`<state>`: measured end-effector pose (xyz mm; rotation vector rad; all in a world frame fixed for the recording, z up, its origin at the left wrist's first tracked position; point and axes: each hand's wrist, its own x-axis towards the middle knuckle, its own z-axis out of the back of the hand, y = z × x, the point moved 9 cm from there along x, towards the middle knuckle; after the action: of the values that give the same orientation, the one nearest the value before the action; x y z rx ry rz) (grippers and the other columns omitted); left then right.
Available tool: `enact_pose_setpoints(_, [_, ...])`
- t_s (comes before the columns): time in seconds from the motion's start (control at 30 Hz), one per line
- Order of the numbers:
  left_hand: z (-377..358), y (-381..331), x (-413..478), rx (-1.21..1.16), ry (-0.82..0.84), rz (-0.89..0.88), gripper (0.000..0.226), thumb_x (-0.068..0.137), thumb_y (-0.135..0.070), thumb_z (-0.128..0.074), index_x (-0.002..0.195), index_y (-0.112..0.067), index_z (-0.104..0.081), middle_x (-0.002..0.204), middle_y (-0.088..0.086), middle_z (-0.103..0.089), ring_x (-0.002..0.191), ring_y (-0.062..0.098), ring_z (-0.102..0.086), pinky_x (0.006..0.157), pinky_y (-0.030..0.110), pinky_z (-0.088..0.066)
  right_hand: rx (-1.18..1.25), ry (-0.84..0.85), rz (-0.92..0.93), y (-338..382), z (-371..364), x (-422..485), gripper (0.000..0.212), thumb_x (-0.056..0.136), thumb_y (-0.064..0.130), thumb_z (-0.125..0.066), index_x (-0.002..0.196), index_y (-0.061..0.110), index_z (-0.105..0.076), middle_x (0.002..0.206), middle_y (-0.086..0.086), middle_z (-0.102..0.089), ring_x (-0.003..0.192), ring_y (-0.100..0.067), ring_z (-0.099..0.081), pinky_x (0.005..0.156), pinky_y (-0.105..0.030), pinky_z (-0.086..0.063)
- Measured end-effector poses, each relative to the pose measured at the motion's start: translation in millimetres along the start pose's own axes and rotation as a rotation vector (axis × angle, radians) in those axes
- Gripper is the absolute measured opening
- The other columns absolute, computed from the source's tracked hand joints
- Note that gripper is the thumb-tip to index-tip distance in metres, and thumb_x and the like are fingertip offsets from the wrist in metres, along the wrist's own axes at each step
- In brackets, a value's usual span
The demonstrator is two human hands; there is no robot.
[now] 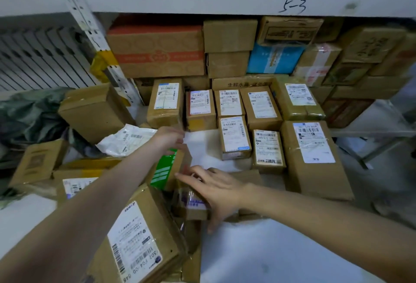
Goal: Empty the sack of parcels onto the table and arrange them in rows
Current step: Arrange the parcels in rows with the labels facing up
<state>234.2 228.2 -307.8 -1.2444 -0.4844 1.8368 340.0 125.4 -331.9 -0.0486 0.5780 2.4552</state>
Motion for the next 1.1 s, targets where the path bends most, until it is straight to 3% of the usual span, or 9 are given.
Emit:
enact_pose_setpoints(0.13, [15.6, 6.3, -13.1, -0.164, -0.058, -0.032, 0.014, 0.097, -0.008, -0.05, 0.104, -0.011, -0.061, 0.107, 0.01, -0.062, 0.089, 0.022, -0.062, 0.09, 0.038, -0.047, 0.074, -0.148, -0.184, -7.7, 22.8, -6.9, 0.122, 0.06, 0.041, -0.082, 0.15, 0.031, 0.0, 0.137, -0.008, -0.032, 0.118, -0.031, -0.047, 0.096, -0.041, -0.045])
enact_pose_setpoints(0.23, [32.0, 19.9, -28.3, -0.383, -0.133, -0.039, 0.013, 0.099, -0.014, -0.049, 0.093, -0.015, -0.061, 0.107, 0.01, -0.065, 0.09, 0.02, -0.062, 0.082, 0.035, -0.048, 0.652, -0.4, -0.359, -34.6, 66.0, -21.0, 0.101, 0.068, 0.017, -0.082, 0.148, 0.025, -0.021, 0.139, -0.007, -0.041, 0.121, -0.022, -0.05, 0.1, -0.041, -0.047])
enact_pose_setpoints(0.33, [39.8, 33.1, -47.0, -0.549, -0.19, -0.028, 0.014, 0.098, -0.017, -0.049, 0.102, -0.01, -0.061, 0.107, 0.012, -0.064, 0.089, 0.022, -0.061, 0.083, 0.034, -0.048, 1.35, -0.695, -0.551, -61.6, 85.5, -50.3, 0.045, 0.087, 0.016, -0.064, 0.128, 0.023, -0.048, 0.122, -0.011, -0.057, 0.101, -0.021, -0.059, 0.086, -0.035, -0.051])
enact_pose_setpoints(0.5, [-9.4, 28.2, -100.4, -0.573, 0.305, -0.024, 0.049, 0.091, -0.054, -0.052, 0.12, -0.016, -0.061, 0.121, 0.012, -0.065, 0.112, 0.03, -0.06, 0.1, 0.046, -0.042, 1.914, -0.764, -0.613, -52.5, 46.9, -69.5, 0.043, 0.088, 0.046, -0.046, 0.111, 0.013, -0.062, 0.086, -0.01, -0.07, 0.075, -0.025, -0.067, 0.071, -0.032, -0.051])
enact_pose_setpoints(0.67, [-45.6, 28.7, -137.6, -0.716, 0.528, -0.032, 0.051, 0.073, -0.061, -0.062, 0.104, -0.021, -0.07, 0.104, 0.009, -0.074, 0.102, 0.029, -0.065, 0.088, 0.045, -0.048, 1.909, -0.667, -0.601, -29.7, 28.4, -69.9, 0.037, 0.092, 0.04, -0.042, 0.091, 0.012, -0.067, 0.082, -0.012, -0.069, 0.07, -0.024, -0.066, 0.07, -0.032, -0.049])
enact_pose_setpoints(0.77, [-59.8, 35.3, -142.5, -0.73, 0.501, -0.029, 0.04, 0.068, -0.044, -0.067, 0.1, -0.019, -0.07, 0.092, 0.006, -0.075, 0.086, 0.023, -0.067, 0.088, 0.041, -0.048, 1.741, -0.586, -0.688, -29.3, 22.0, -75.3, 0.034, 0.094, 0.037, -0.049, 0.11, 0.013, -0.067, 0.1, -0.014, -0.072, 0.084, -0.024, -0.07, 0.074, -0.034, -0.053])
enact_pose_setpoints(0.9, [-73.1, 49.8, -139.1, -0.664, 0.437, -0.029, 0.071, 0.063, -0.033, -0.078, 0.129, -0.017, -0.058, 0.104, 0.008, -0.074, 0.087, 0.022, -0.071, 0.081, 0.039, -0.056, 1.503, -0.623, -0.713, -45.2, 27.7, -95.0, 0.044, 0.09, 0.044, -0.058, 0.129, 0.024, -0.057, 0.122, -0.008, -0.067, 0.111, -0.022, -0.063, 0.097, -0.042, -0.047])
enact_pose_setpoints(1.0, [-72.5, 38.5, -141.0, -0.275, 0.172, -0.285, 0.096, 0.061, -0.035, -0.088, 0.141, -0.037, -0.033, 0.129, 0.0, -0.06, 0.112, 0.019, -0.063, 0.09, 0.04, -0.055, 1.435, -0.461, -0.627, -39.9, 32.0, -113.0, 0.091, 0.063, 0.069, -0.073, 0.141, 0.035, -0.04, 0.14, 0.005, -0.051, 0.13, -0.02, -0.046, 0.109, -0.051, -0.033])
enact_pose_setpoints(1.1, [-70.3, 20.0, -162.5, 0.325, -0.343, -0.473, 0.129, 0.055, -0.062, -0.079, 0.152, -0.033, 0.001, 0.151, 0.007, -0.029, 0.141, 0.029, -0.029, 0.111, 0.051, -0.034, 1.202, -0.476, -0.612, -41.7, 36.8, -139.2, 0.102, 0.071, 0.039, -0.081, 0.151, 0.033, -0.017, 0.133, 0.009, -0.039, 0.128, -0.015, -0.04, 0.108, -0.042, -0.034])
